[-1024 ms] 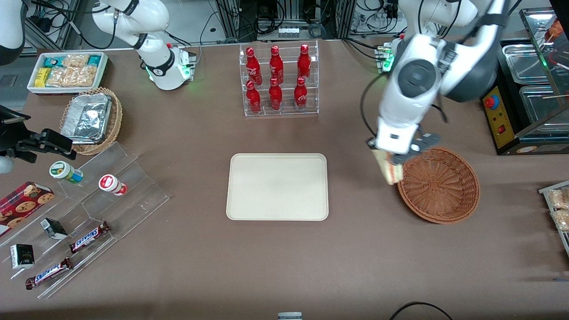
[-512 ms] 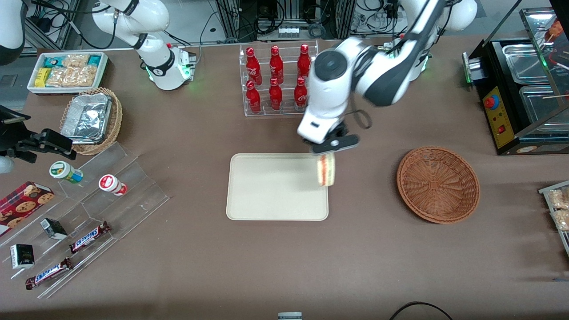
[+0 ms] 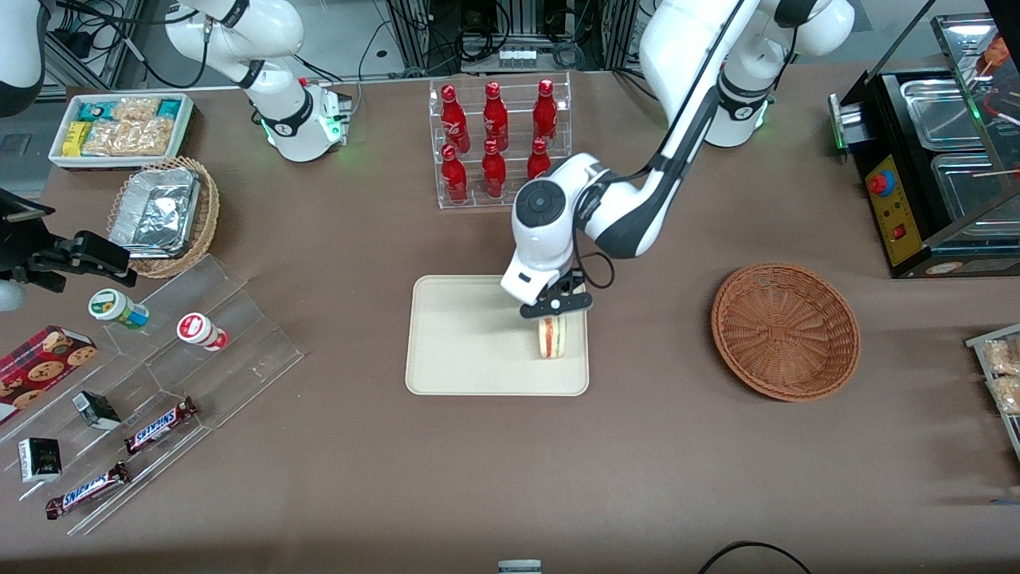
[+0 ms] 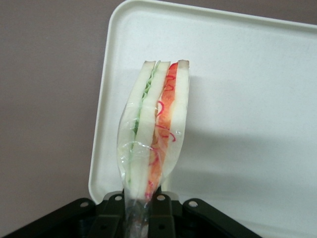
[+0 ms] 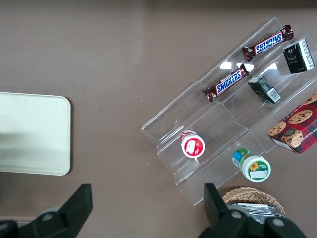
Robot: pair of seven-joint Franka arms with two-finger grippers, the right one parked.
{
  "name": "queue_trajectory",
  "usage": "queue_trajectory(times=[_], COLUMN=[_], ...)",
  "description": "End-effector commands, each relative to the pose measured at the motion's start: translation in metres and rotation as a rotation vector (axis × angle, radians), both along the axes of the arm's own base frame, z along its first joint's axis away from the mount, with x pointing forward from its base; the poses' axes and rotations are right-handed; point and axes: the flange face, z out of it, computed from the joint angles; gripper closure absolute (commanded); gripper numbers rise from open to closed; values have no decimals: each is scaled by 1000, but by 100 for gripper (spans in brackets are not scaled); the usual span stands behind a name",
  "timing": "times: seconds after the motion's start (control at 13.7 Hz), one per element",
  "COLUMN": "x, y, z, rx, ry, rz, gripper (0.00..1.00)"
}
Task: Place sandwich from basket to tray
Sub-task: 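Lower the sandwich onto the tray and open the left gripper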
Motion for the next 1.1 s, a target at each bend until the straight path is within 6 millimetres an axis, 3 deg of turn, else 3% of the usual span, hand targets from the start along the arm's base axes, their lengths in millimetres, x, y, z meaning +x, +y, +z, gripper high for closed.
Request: queue_trajectory(times=[0.0, 0.37, 0.59, 0.66, 0.73, 0.8, 0.88, 1.02], x=[6, 2, 2, 2, 1, 2, 3, 5], y=[-13, -18, -18, -18, -18, -18, -17, -16], z=[6, -12, -23, -23, -23, -19, -17, 14], rx=[-21, -7, 2, 1, 2, 1, 1, -18], ry=[-56, -68, -59, -58, -57, -62, -62, -86], rz=[-16, -48, -51, -50, -46, -49, -46, -40], gripper=[93, 93, 86, 69, 17, 0, 0, 0])
